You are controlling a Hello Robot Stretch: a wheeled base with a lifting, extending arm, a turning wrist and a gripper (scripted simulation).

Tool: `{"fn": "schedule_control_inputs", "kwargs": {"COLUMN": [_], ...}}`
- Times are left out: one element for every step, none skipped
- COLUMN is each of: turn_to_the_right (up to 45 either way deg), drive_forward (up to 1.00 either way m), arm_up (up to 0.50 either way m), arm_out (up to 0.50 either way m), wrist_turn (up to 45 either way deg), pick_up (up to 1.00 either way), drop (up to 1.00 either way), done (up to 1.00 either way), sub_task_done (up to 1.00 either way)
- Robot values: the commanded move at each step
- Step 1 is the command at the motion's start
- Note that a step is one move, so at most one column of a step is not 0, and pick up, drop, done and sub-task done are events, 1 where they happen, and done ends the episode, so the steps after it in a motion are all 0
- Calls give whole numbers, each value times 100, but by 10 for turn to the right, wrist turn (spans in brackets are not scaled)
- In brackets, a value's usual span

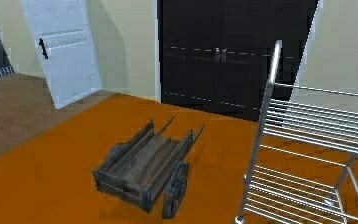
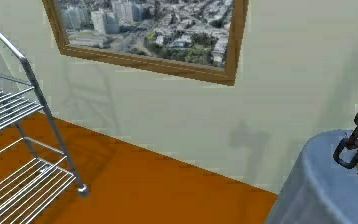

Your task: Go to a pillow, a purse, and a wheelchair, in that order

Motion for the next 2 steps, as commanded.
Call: {"fn": "schedule_control_inputs", "kwargs": {"turn_to_the_right": [0, -450], "drive_forward": [15, 0], "arm_up": [0, 0], "arm_out": [0, 0], "wrist_turn": [0, 0], "pick_up": [0, 0], "drop": [0, 0], "done": [0, 0], "sub_task_done": [0, 0]}}
